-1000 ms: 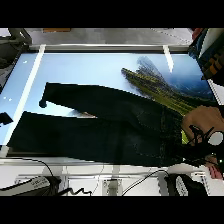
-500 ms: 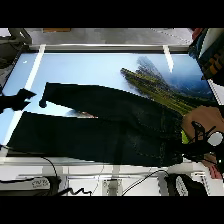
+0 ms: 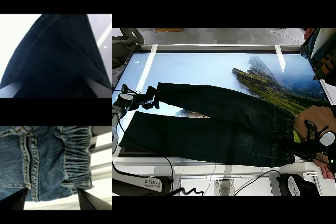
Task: Fold the clothes and pants, and hang the long-sleeved shirts on hangers.
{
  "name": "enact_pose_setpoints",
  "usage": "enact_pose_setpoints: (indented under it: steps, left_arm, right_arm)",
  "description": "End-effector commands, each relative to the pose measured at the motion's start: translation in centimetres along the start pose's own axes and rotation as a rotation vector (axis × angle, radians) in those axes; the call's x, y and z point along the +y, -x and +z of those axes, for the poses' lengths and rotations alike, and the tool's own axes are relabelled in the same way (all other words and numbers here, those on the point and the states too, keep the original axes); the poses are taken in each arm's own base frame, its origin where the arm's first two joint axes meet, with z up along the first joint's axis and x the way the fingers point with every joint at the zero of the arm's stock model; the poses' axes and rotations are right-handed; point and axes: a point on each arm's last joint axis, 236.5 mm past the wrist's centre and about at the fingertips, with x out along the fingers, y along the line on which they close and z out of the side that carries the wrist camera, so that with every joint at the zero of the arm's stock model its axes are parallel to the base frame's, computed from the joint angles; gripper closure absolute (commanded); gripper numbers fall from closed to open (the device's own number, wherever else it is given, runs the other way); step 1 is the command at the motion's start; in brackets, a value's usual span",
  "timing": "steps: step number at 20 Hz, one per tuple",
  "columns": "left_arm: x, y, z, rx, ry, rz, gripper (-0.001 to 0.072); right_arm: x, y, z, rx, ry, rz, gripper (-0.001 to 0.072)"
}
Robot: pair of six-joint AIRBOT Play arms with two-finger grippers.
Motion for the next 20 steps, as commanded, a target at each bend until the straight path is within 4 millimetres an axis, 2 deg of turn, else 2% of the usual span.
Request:
enact_pose_setpoints:
  steps: [1, 2, 3, 4, 6, 8, 10, 12, 17, 19, 20]
  left_arm:
    - [1.8, -0.7, 0.0, -0.011, -0.069, 0.072, 0.0131]
    - [2.0, -0.9, -0.1, -0.007, -0.067, 0.075, 0.0232]
    - [2.0, -1.0, -0.2, -0.004, -0.068, 0.076, 0.0477]
    - [2.0, -1.0, -0.1, -0.007, -0.075, 0.075, 0.0681]
    - [1.4, -0.8, 0.6, -0.029, -0.118, 0.064, 0.0687]
    - [-0.3, 0.1, 2.1, -0.063, -0.255, 0.04, 0.0689]
    - [-2.7, 2.0, 4.4, -0.127, -0.426, 0.024, 0.069]
    - [-3.6, 4.6, 6.7, -0.192, -0.598, 0.086, 0.0692]
    - [-1.9, 9.8, 10.7, -0.266, -0.994, 0.35, 0.0691]
    - [-1.4, 10.4, 11.2, -0.269, -1.04, 0.391, 0.069]
    - [-0.7, 10.1, 10.9, -0.241, -1.033, 0.402, 0.069]
  right_arm:
    - [0.1, 0.0, 0.3, -0.015, 0.0, 0.001, 0.0024]
    - [0.1, 0.0, 0.5, -0.022, 0.0, 0.001, 0.0025]
    - [0.2, 0.0, 0.8, -0.033, -0.001, 0.006, 0.0024]
    - [0.3, 0.1, 0.8, -0.037, -0.002, 0.012, 0.0024]
    - [0.5, 0.0, 0.8, -0.036, -0.003, 0.019, 0.0025]
    - [0.4, 0.1, 0.9, -0.04, -0.003, 0.018, 0.0025]
    - [0.4, 0.1, 1.1, -0.047, -0.003, 0.018, 0.0025]
    - [0.4, 0.1, 1.5, -0.066, -0.003, 0.017, 0.0025]
    - [0.4, 0.1, 2.1, -0.091, -0.004, 0.018, 0.0025]
    - [0.5, 0.1, 2.1, -0.091, -0.005, 0.022, 0.0025]
    - [0.5, 0.1, 2.1, -0.091, -0.005, 0.022, 0.0025]
